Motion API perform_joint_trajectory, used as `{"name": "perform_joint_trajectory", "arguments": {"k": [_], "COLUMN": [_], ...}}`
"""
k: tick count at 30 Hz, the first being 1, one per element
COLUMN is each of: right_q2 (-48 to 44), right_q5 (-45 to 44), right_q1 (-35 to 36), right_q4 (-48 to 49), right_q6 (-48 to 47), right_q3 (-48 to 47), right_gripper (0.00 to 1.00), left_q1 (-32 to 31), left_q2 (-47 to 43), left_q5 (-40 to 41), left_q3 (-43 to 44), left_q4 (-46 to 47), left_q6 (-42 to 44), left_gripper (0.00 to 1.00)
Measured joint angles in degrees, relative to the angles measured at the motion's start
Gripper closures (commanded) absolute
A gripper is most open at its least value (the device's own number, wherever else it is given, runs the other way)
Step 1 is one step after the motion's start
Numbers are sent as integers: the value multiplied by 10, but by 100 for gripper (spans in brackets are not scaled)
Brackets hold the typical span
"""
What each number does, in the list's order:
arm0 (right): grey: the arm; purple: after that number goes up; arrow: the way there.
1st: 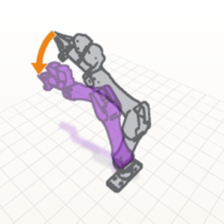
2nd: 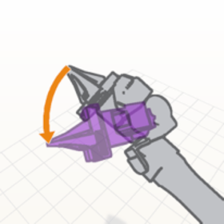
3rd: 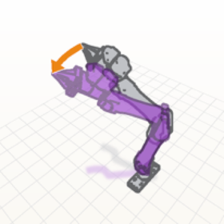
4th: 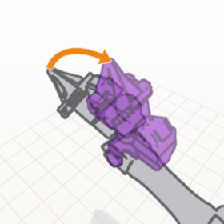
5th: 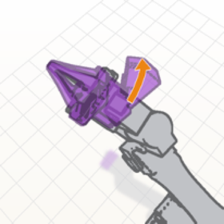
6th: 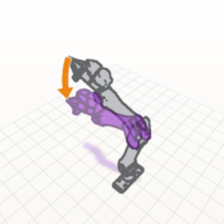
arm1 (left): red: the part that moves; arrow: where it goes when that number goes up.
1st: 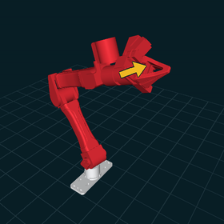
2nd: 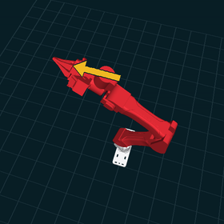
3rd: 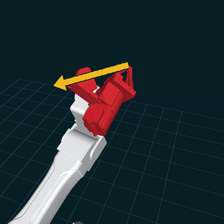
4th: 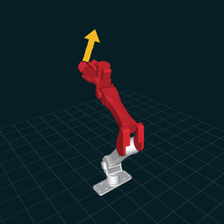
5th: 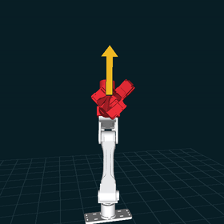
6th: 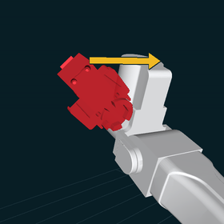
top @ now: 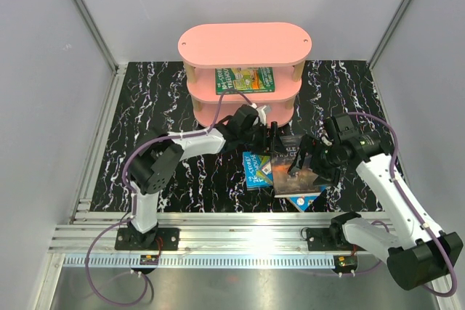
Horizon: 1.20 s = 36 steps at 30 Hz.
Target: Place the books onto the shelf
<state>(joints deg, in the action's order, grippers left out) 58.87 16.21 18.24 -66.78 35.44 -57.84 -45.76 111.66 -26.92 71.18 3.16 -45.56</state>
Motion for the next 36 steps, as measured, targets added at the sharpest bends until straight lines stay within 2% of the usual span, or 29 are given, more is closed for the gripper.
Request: {"name": "perform_joint_trajectory", "arguments": {"k": [3,4,6,7,10,18,28,36], "right_q2": [-3,-5,-8,-9,-13,-29,-54,-97], "right_q5": [0,0,0,0,0,0,12,36], "right_q1": [0,0,0,0,0,0,0,0], "right_q4": [0,0,0,-1,-1,-7,-33,-57], "right_q6": [0,0,0,-1,-2,-14,-30,-38], "right_q3": [2,3,3,3,3,2,-50,-74], "right_gripper": [0,0,0,0,0,0,0,0], "left_q1": [1,1,1,1,1,1,22,22], "left_q2": [7,10,14,14,14,-10,-139,-238], "left_q5": [-1,0,-2,-5,-17,1,61,104], "left_q3": [-6,-8,-9,-9,-9,-26,-50,-58], "left_q4": [23,31,47,52,68,55,-34,-34], "left_q6": [-4,-4,-14,-20,-44,-55,-17,-16], "left_gripper": [45,58,71,84,100,100,100,100]}}
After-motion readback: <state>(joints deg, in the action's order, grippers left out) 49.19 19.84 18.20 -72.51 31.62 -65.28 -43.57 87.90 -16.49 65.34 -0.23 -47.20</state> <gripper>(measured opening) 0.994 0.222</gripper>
